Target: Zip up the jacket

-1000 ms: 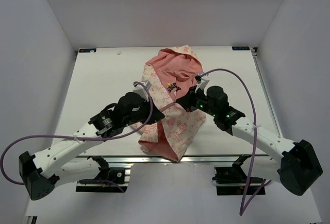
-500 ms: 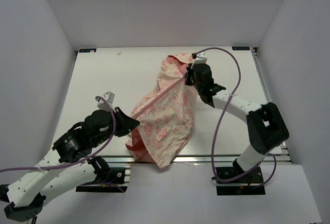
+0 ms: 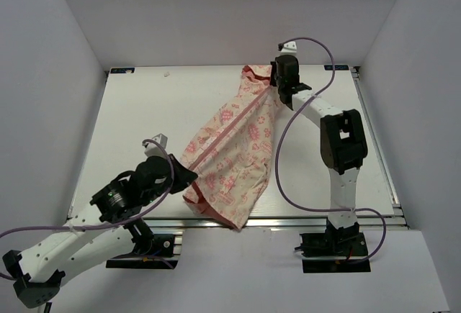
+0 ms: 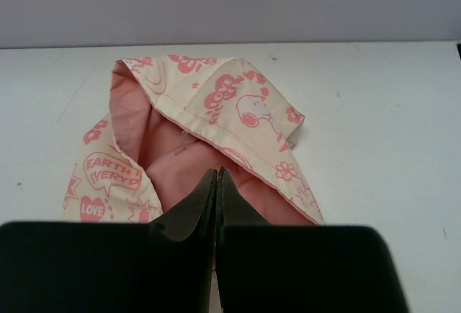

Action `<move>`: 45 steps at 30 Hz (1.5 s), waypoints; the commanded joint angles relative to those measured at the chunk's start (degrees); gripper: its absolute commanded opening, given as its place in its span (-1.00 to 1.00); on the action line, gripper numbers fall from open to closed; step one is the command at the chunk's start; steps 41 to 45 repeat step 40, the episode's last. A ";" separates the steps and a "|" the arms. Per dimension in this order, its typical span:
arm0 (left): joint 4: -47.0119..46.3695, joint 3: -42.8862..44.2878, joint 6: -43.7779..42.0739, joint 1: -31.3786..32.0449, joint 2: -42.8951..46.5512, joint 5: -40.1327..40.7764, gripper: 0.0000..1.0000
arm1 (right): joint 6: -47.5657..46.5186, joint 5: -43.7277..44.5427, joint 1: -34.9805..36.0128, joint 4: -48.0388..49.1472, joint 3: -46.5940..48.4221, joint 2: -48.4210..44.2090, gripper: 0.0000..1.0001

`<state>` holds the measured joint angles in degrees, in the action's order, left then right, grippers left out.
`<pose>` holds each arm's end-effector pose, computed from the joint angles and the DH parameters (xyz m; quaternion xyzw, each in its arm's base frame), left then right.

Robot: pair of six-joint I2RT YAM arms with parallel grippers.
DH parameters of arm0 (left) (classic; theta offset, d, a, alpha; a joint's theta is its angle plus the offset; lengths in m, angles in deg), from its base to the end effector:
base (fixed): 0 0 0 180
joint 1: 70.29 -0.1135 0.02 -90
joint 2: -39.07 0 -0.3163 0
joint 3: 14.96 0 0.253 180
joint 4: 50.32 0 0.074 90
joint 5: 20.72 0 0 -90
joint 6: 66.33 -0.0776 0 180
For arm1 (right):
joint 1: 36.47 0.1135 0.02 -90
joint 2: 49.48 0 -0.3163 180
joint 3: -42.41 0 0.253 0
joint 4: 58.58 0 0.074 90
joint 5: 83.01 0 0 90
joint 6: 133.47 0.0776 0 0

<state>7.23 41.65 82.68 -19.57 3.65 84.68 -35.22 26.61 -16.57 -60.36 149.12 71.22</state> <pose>0.0906 -0.0783 0.3000 -0.1242 0.8777 -0.2968 0.3551 0.5435 0.1690 0.2843 0.0225 0.7921 0.0128 0.6098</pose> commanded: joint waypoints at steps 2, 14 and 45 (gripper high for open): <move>-2.69 -4.31 -1.61 0.17 -4.21 -5.37 -1.00 | -3.59 -3.32 -3.91 2.38 10.00 3.83 -1.00; 1.42 10.51 -8.11 0.17 -14.22 -0.49 0.96 | -0.26 -14.61 -3.82 -9.91 1.59 -12.14 0.79; -21.68 13.01 -26.48 -45.09 -27.43 -4.77 0.96 | 20.23 -6.52 -3.99 -29.44 -52.56 -72.36 0.79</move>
